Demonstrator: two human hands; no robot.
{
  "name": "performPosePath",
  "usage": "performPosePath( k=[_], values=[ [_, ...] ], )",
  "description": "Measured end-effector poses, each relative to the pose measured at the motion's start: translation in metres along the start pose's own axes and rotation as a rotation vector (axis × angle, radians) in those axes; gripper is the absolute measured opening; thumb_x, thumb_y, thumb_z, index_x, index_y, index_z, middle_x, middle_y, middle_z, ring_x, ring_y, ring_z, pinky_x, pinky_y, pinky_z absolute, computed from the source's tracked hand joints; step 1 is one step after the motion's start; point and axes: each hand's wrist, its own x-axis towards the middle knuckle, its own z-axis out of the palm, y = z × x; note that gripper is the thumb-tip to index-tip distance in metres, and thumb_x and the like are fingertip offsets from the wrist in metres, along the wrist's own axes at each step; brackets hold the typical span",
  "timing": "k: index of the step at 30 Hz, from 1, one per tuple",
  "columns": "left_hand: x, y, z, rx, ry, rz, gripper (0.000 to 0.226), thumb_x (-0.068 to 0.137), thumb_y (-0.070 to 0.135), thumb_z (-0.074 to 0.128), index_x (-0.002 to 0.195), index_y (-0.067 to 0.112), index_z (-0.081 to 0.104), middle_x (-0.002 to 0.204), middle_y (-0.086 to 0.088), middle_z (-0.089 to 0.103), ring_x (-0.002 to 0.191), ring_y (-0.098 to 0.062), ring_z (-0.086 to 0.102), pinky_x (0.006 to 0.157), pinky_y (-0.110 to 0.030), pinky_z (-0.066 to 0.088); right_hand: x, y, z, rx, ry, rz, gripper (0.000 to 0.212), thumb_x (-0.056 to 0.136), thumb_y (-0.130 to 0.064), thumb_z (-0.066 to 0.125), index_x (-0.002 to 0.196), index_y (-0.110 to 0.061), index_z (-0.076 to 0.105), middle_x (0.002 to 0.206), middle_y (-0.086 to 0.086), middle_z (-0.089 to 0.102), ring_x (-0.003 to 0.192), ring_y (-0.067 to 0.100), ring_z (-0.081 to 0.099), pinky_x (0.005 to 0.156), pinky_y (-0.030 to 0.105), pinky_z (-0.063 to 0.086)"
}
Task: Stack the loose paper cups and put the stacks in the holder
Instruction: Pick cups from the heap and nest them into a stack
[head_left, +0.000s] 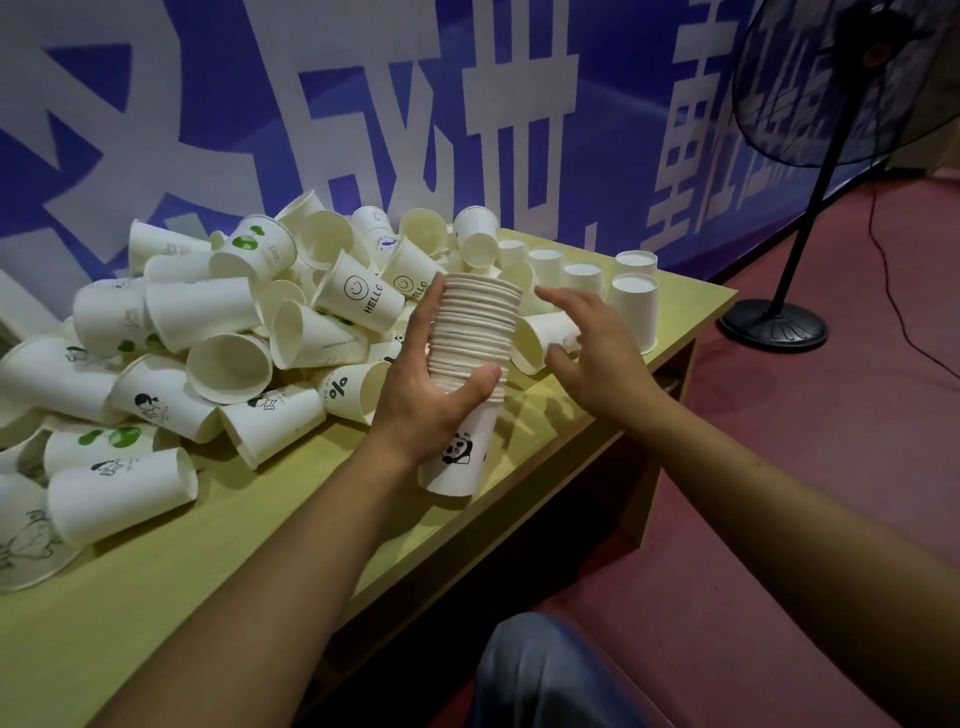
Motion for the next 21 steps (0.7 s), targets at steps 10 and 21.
performPosePath(
  k=[10, 21],
  values=[
    [-0.008, -0.009, -0.008, -0.133, 0.074, 0.012, 0.093, 0.075, 0.051, 0.071, 0.152, 0.052, 0.019, 0.146, 0.001, 0.050, 0.115, -0.013, 0.065, 0.093, -0.041, 0.059, 0.024, 0.026, 0.003, -0.494, -0.214, -0.155, 0.060, 0.093, -0.037, 0.061, 0.147, -0.040, 0.035, 0.151, -0.004, 0.045, 0.145, 0.019, 0.032, 0.122, 0.056, -0.002],
    [-0.010, -0.010, -0.011, -0.132, 0.055, 0.025, 0.090, 0.077, 0.051, 0.070, 0.149, 0.057, 0.016, 0.146, 0.004, 0.049, 0.115, -0.008, 0.064, 0.090, -0.033, 0.059, 0.031, 0.028, -0.005, -0.551, -0.312, -0.223, 0.054, 0.087, -0.056, 0.064, 0.137, -0.045, 0.049, 0.148, -0.001, 0.038, 0.135, 0.027, 0.035, 0.107, 0.049, 0.036]
  ],
)
